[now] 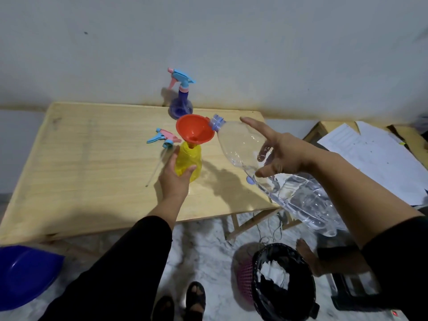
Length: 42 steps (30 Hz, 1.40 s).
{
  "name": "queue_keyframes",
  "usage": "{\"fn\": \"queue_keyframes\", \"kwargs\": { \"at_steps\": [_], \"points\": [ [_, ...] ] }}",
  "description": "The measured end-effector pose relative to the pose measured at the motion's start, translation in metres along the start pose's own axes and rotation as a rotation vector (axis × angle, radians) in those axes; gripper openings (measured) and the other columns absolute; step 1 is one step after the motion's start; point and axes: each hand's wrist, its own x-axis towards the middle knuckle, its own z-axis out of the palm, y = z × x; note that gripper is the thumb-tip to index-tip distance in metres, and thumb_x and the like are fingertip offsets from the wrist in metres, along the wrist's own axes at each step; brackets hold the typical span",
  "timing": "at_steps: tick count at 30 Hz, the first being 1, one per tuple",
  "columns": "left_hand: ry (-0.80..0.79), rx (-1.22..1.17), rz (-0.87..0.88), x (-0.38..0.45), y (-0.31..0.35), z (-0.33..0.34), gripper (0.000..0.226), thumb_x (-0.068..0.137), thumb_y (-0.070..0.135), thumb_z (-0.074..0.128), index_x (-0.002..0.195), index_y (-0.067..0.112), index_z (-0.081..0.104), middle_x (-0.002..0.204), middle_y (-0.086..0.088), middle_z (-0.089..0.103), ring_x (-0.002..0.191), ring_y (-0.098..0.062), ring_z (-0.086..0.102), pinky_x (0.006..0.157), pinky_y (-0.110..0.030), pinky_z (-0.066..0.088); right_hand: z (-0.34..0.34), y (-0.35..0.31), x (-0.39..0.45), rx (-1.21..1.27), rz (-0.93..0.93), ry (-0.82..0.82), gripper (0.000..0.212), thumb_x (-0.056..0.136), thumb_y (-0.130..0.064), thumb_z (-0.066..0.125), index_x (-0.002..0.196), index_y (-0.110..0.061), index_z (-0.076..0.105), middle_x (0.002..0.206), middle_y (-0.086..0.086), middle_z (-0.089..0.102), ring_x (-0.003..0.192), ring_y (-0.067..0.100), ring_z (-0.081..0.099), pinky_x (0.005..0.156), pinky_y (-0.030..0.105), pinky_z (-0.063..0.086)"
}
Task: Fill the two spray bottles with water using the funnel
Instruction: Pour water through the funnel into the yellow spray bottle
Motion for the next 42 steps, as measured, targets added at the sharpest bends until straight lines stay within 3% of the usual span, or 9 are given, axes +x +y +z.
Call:
{"fn": "queue_keyframes", "kwargs": {
  "at_steps": [3, 12, 17, 24, 30, 34, 37, 42],
  "points": [
    [-0.003, -0.009, 0.010, -0.001, 0.001, 0.000, 0.065, 0.079, 0.027, 0.073, 0.137, 0.020, 0.045, 0.135, -0.001, 0.054, 0.121, -0.017, 0.050, 0.085, -0.013, 0.030, -0.004, 0.000, 0.001, -0.031, 0.007, -0.032, 0.118, 0.064, -0.023, 0.086, 0.133, -0.067, 0.001, 0.090, 0.005, 0.064, 0.076, 0.011, 0.065, 0.071, 0.021, 0.048],
    [0.001, 0.005, 0.011, -0.001, 0.002, -0.001, 0.066, 0.079, 0.030, 0.073, 0.138, 0.023, 0.044, 0.136, 0.001, 0.053, 0.122, -0.017, 0.049, 0.086, -0.015, 0.030, -0.011, 0.002, 0.008, -0.114, -0.007, -0.066, 0.120, 0.063, -0.025, 0.086, 0.134, -0.066, -0.001, 0.091, 0.004, 0.065, 0.074, 0.005, 0.063, 0.073, 0.025, 0.044],
    [0.003, -0.001, -0.010, -0.001, 0.002, 0.000, 0.065, 0.079, 0.032, 0.073, 0.137, 0.024, 0.046, 0.133, 0.001, 0.056, 0.119, -0.017, 0.051, 0.084, -0.015, 0.032, -0.016, 0.001, 0.010, -0.149, -0.015, -0.081, 0.119, 0.063, -0.024, 0.086, 0.136, -0.063, 0.000, 0.090, 0.003, 0.065, 0.059, -0.006, 0.058, 0.066, 0.020, 0.041],
    [-0.003, 0.010, -0.031, 0.002, -0.002, 0.001, 0.067, 0.077, 0.035, 0.074, 0.137, 0.027, 0.045, 0.133, 0.002, 0.055, 0.120, -0.018, 0.051, 0.088, -0.019, 0.034, -0.021, 0.000, 0.009, -0.205, -0.019, -0.105, 0.118, 0.064, -0.023, 0.086, 0.138, -0.060, 0.002, 0.091, 0.005, 0.062, 0.059, 0.001, 0.051, 0.061, 0.014, 0.037],
    [-0.002, 0.032, -0.038, 0.002, -0.002, 0.001, 0.067, 0.077, 0.037, 0.073, 0.137, 0.027, 0.044, 0.133, 0.000, 0.056, 0.121, -0.021, 0.051, 0.089, -0.024, 0.037, -0.025, 0.002, 0.008, -0.224, -0.015, -0.106, 0.119, 0.064, -0.021, 0.085, 0.137, -0.062, 0.001, 0.093, 0.009, 0.062, 0.060, 0.002, 0.052, 0.065, 0.022, 0.041],
    [0.005, 0.022, -0.045, 0.001, -0.001, 0.002, 0.067, 0.077, 0.036, 0.074, 0.137, 0.027, 0.044, 0.134, 0.000, 0.055, 0.122, -0.021, 0.050, 0.088, -0.023, 0.035, -0.027, 0.002, 0.009, -0.220, -0.040, -0.090, 0.119, 0.064, -0.020, 0.085, 0.137, -0.063, 0.002, 0.092, 0.012, 0.062, 0.058, 0.001, 0.053, 0.064, 0.018, 0.043],
    [0.008, 0.022, -0.051, 0.000, 0.001, 0.001, 0.067, 0.078, 0.035, 0.073, 0.137, 0.026, 0.044, 0.133, -0.001, 0.056, 0.122, -0.022, 0.050, 0.091, -0.025, 0.037, -0.027, 0.002, 0.010, -0.226, -0.035, -0.096, 0.119, 0.063, -0.022, 0.086, 0.137, -0.063, 0.002, 0.091, 0.011, 0.062, 0.067, 0.005, 0.056, 0.073, 0.027, 0.045],
    [0.010, 0.034, -0.048, 0.000, 0.003, 0.000, 0.067, 0.078, 0.035, 0.073, 0.138, 0.027, 0.044, 0.134, 0.000, 0.055, 0.122, -0.022, 0.050, 0.089, -0.024, 0.036, -0.028, -0.001, 0.012, -0.237, -0.035, -0.108, 0.118, 0.063, -0.022, 0.086, 0.138, -0.061, 0.003, 0.090, 0.012, 0.062, 0.068, 0.009, 0.055, 0.076, 0.029, 0.046]
  ]
}}
